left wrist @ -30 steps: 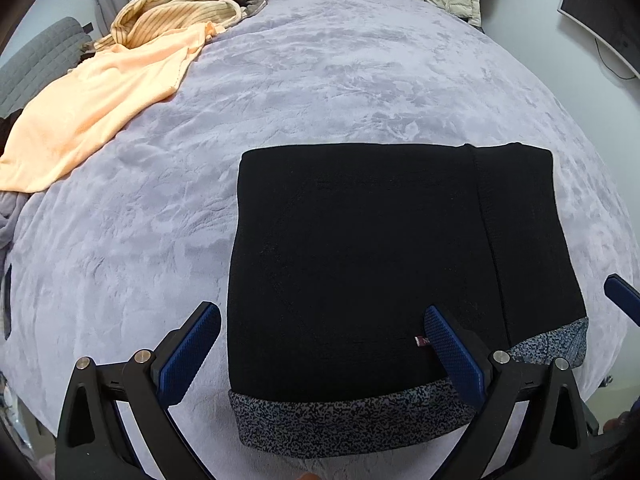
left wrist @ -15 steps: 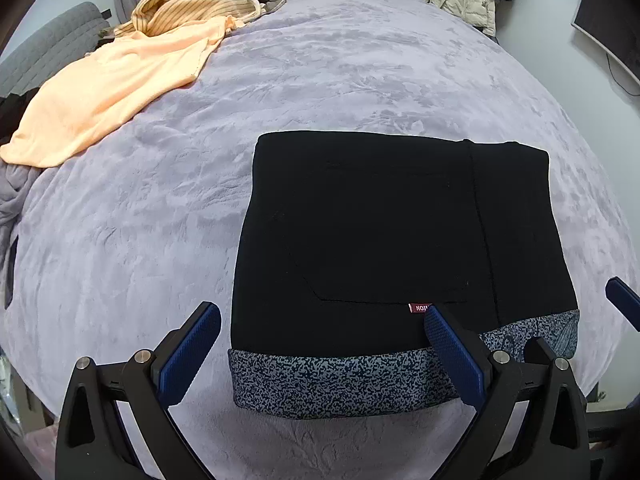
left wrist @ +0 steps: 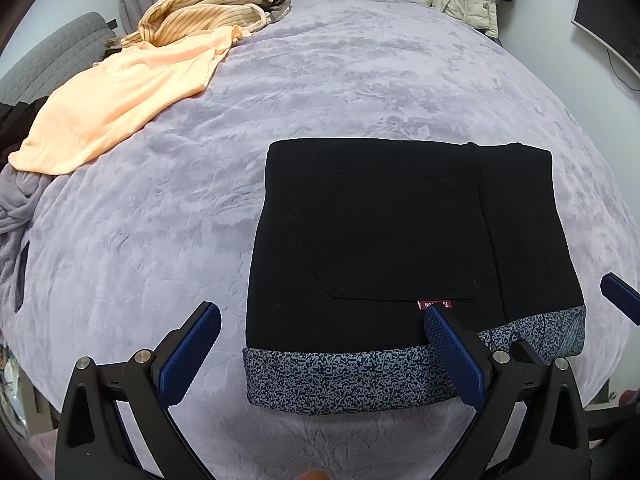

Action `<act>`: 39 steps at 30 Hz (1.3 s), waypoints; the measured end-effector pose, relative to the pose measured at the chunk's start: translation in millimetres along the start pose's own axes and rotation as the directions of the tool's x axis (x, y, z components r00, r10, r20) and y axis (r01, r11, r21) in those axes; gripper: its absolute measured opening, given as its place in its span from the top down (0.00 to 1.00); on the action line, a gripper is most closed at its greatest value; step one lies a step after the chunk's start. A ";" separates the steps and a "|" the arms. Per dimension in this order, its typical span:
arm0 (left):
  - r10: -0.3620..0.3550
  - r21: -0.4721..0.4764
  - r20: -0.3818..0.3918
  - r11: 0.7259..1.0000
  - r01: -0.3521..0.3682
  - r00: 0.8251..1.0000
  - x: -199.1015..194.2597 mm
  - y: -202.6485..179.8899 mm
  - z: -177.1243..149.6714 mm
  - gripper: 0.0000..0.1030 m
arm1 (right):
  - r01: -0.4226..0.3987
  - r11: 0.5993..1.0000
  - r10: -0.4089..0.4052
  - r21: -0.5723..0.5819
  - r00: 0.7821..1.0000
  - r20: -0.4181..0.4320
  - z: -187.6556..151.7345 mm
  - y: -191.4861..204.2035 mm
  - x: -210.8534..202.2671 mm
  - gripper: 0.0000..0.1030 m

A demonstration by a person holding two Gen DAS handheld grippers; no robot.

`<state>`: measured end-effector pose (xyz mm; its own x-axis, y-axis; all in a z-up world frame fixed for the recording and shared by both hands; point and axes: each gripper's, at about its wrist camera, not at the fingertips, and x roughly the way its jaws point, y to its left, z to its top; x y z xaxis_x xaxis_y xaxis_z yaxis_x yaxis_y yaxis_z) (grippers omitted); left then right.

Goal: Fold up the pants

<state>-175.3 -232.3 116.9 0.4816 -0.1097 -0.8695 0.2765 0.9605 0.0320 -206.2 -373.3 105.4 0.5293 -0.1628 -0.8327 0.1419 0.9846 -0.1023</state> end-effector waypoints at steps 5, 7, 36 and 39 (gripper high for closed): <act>0.004 -0.011 -0.007 1.000 -0.005 1.000 2.0 1.5 0.9 0.01 | 0.000 1.000 0.000 -0.002 1.000 0.000 0.8 -0.5 0.5 0.00; 0.004 -0.014 -0.010 1.000 -0.005 1.000 2.6 2.0 1.2 0.01 | 0.001 1.000 -0.001 -0.002 1.000 -0.002 0.9 -0.3 0.7 0.00; 0.001 -0.012 -0.013 1.000 -0.001 1.000 1.7 0.6 -0.2 0.01 | 0.000 1.000 0.001 -0.011 1.000 0.007 3.1 -10.6 1.5 0.00; 0.003 -0.013 -0.013 1.000 -0.003 1.000 1.1 0.5 -0.1 0.01 | 0.000 1.000 0.000 -0.013 1.000 0.009 3.6 -11.3 1.3 0.00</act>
<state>-174.7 -231.9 115.9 0.4715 -0.1036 -0.8758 0.2641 0.9641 0.0282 -204.1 -384.8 107.4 0.5371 -0.1634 -0.8276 0.1315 0.9853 -0.1092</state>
